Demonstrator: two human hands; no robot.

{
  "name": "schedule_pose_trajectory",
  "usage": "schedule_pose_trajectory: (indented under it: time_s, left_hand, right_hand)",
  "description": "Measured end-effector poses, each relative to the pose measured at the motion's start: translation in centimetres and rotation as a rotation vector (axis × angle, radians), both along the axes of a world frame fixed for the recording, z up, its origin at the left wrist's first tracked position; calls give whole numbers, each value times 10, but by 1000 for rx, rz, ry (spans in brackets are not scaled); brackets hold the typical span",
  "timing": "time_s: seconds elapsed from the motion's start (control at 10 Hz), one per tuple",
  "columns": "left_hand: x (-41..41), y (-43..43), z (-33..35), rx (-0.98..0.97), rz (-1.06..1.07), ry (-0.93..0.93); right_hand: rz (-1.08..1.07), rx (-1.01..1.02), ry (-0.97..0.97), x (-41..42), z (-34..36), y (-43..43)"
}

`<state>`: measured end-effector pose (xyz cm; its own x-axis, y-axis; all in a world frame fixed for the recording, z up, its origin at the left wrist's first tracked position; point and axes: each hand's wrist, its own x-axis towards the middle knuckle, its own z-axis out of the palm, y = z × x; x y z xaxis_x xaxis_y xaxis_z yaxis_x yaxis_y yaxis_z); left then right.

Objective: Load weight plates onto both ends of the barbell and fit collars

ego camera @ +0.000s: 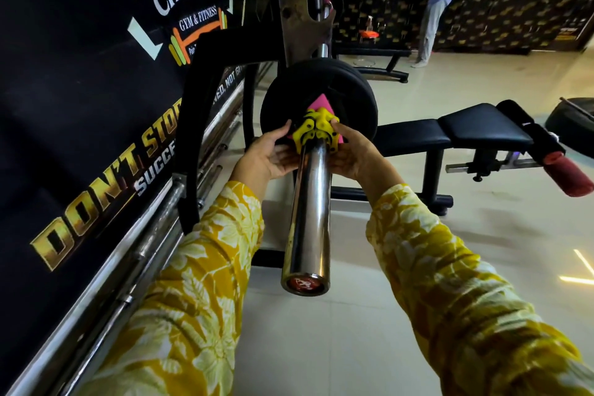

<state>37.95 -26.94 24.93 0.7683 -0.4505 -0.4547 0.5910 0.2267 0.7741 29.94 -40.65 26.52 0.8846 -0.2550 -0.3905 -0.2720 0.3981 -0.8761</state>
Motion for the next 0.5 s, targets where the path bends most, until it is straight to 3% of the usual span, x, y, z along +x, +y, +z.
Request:
schedule_pose_trajectory:
  time_s: [0.1,0.2,0.3,0.4,0.5]
  left_hand:
    - [-6,-2,6,152,43,-152]
    - [-15,-5,5,316,296,-653]
    - [-36,4,-4,556,331,-1275]
    - [-68,24,-14,628,286,-1561]
    - [-93,45,-16,592,316,-1588]
  right_hand:
    - [-39,-44,-5,2,1,5]
    - [-228,-364,-127,-4,-13,21]
    - [-221,-805,-352,-33,-31,41]
    - [-269,-958,-455,-73,-35,58]
    - [-334,-914,-515,-109,-36,77]
